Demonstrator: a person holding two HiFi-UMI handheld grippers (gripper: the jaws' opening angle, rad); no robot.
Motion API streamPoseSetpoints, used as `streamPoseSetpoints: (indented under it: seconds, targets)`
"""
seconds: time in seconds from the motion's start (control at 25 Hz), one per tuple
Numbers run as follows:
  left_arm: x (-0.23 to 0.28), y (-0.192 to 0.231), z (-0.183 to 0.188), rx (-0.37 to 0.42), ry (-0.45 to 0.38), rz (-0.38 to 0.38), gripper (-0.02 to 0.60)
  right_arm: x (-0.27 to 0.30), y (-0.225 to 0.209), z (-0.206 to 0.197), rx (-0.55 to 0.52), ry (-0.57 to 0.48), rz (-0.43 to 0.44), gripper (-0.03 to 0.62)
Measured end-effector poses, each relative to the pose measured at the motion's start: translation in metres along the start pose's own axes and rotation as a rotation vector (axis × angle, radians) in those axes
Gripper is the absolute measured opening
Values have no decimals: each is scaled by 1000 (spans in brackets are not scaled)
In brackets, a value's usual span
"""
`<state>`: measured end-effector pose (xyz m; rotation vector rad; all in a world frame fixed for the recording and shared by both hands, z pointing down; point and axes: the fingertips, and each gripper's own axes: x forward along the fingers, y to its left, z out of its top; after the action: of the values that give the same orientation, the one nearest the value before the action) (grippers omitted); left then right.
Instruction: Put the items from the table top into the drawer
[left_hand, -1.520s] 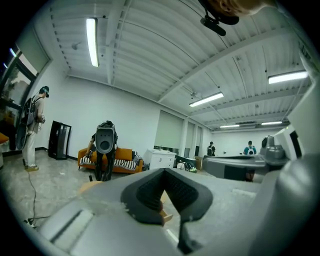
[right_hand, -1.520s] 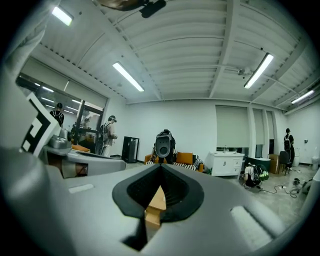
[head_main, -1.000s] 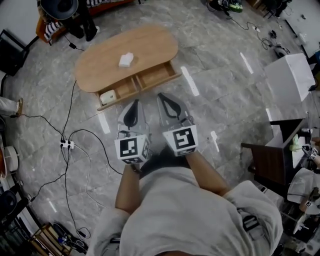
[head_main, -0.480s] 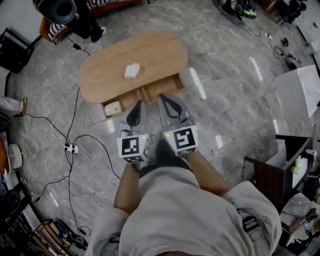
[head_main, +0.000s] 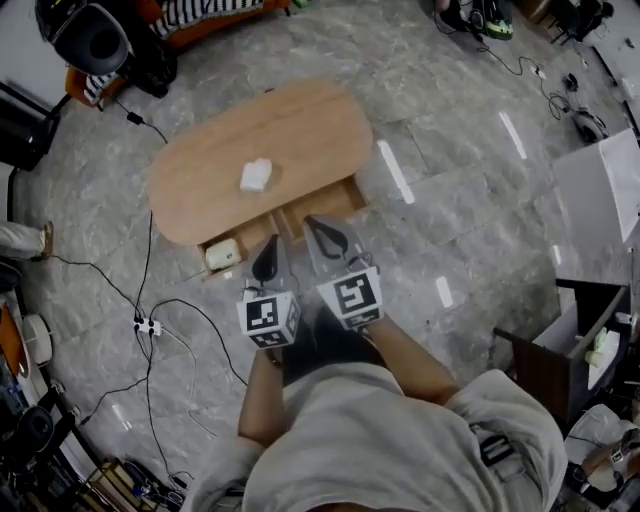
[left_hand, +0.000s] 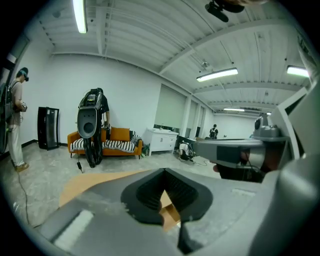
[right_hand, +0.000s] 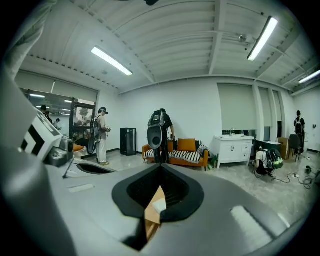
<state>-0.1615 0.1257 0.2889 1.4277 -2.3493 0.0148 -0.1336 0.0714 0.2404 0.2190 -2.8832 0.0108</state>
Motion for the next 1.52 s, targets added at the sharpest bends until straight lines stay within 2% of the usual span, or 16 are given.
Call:
streamPoseSetpoints:
  seconds: [0.24,0.48,0.6,0.76,0.92,1.24,1.52]
  targets:
    - [36,21,-13,-1,37,-25,20,35,-10,-14,6,32,-15,6]
    - [80,49,-34,11,79,-77,20,93,-17,-51,52,85,-47,6]
    - [105,70,-58,1,132,-99,20,130,-16,-79,61,94,-40,6]
    - [131,104,-89,-71,187,-102,20,163,-2,-129,116,207,-7,6]
    - [159,134,-128,-100,241,-91,20,191,-4,-179,143,289,-9,6]
    - [197,177,-184,-57,345,-108,20,222,-10,-247,216,398,-49,6]
    - [255,201,-227,64,485,-151,20,255,-20,-295,330,449,-106,6]
